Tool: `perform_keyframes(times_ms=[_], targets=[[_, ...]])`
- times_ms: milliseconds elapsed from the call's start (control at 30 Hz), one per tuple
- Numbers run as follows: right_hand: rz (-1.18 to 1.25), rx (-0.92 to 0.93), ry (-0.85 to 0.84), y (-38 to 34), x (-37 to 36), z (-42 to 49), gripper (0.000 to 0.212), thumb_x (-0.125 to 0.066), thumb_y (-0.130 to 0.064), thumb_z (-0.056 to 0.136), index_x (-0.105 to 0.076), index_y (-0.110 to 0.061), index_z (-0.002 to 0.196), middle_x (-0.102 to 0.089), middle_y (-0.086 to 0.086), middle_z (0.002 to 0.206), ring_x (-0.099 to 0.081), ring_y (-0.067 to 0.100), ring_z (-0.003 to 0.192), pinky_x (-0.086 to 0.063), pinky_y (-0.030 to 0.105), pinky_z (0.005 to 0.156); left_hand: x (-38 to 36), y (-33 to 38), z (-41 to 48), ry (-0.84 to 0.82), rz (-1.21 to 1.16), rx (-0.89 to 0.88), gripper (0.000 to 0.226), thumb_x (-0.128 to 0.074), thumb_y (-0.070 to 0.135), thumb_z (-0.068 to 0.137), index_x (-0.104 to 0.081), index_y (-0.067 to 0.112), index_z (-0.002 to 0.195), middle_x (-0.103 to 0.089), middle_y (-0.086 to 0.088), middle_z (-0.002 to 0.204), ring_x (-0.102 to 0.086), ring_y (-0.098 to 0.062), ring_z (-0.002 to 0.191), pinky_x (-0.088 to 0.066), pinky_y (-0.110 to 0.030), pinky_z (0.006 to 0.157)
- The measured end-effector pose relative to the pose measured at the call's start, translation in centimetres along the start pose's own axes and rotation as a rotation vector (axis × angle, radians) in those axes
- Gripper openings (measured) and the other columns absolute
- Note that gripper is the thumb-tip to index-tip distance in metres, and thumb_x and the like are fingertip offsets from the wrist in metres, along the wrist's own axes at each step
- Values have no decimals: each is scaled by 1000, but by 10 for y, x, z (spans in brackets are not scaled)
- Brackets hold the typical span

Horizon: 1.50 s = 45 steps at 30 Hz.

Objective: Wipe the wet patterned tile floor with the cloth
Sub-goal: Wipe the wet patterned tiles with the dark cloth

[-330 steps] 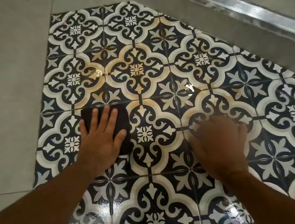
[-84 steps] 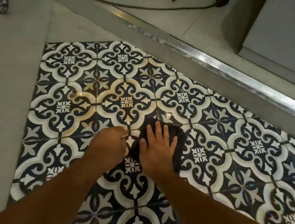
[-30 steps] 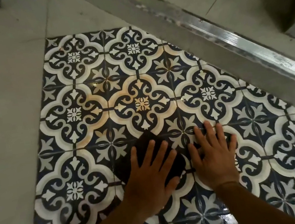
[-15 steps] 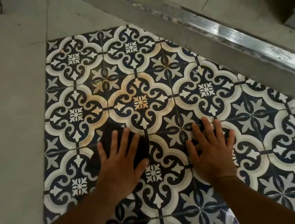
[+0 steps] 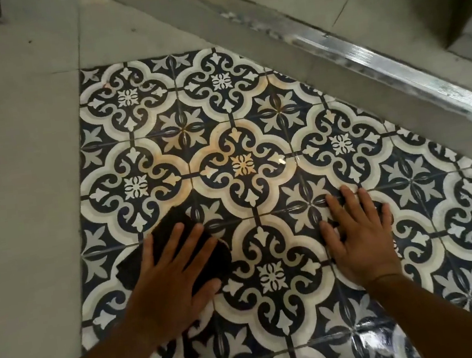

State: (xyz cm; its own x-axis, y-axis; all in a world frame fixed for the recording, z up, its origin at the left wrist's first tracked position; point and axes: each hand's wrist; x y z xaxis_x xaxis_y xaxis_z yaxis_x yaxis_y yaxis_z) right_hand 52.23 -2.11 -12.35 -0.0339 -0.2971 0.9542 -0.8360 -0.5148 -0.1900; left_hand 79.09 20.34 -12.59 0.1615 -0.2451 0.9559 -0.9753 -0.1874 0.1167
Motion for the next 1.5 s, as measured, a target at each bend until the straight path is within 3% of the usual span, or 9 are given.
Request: perform_keyframes(times_ms=[167,300,433,567,733,933,1233,1400,1500], targets=[[138,-194,90,-25,2,10,63,-23,-65,94,-30,-37,149,-15,-3,163,1,17,150,9,56,116,5,23,28,71,-42,191,67,-18,67,94,-7,33,151,-2,1,162,2,-29,148,2,-65,111],[137,-319,86,-51,-7,22,61,-26,-62,97,-20,-37,152,-7,-1,164,5,21,150,7,62,115,-6,29,-5,35,-73,-1,64,-25,63,96,-15,32,151,-12,0,161,-5,-29,148,-10,-68,110],[43,-313,106,-53,-17,23,66,-13,-68,95,-12,-37,153,-3,-1,165,7,24,150,8,62,114,-11,-14,-37,10,-11,-52,62,-25,61,97,-21,31,151,-17,0,161,-8,-28,148,-12,-65,110],[53,-313,124,-54,-19,23,66,-14,-67,95,-15,-36,153,-5,-1,164,6,24,150,7,62,114,2,-42,-25,-2,11,85,64,-22,63,96,-20,29,151,-16,-2,161,-7,-29,148,-17,-70,107],[67,-307,148,-54,-20,22,66,-17,-65,95,-19,-34,153,-9,1,164,3,23,150,10,59,113,9,-21,16,53,-58,287,66,-18,63,95,-8,28,151,-2,-2,162,3,-29,148,-3,-67,110],[68,-310,136,-54,-18,21,67,-15,-65,94,-18,-34,153,-8,1,164,4,23,150,9,60,114,2,-39,-10,6,-14,60,64,-21,63,96,-20,29,150,-15,-3,161,-7,-28,148,-18,-71,108],[75,-313,129,-57,-15,20,68,-13,-65,94,-18,-33,154,-7,2,165,6,25,150,10,61,115,20,-65,53,87,-55,393,71,-6,69,90,6,31,150,10,4,160,15,-22,146,7,-61,112],[79,-316,120,-56,-14,21,69,-13,-65,93,-19,-33,154,-6,2,165,6,25,150,7,62,115,12,-50,29,49,-20,194,67,-13,63,95,-7,29,152,-4,-1,162,5,-25,148,-5,-67,111],[75,-311,115,-56,-15,21,69,-12,-65,93,-17,-33,154,-5,2,165,7,25,150,7,63,115,15,-76,23,42,-7,211,67,-11,64,95,-9,29,151,-8,-1,161,5,-22,148,-8,-67,112]])
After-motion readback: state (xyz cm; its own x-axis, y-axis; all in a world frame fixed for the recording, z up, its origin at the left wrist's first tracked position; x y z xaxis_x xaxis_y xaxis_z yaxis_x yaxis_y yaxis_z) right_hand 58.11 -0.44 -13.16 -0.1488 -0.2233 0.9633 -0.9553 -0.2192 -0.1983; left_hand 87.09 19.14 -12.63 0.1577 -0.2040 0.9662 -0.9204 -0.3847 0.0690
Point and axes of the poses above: each hand's wrist, its own z-axis towards the middle knuckle, its own x-axis out of the back of the hand, y = z × x
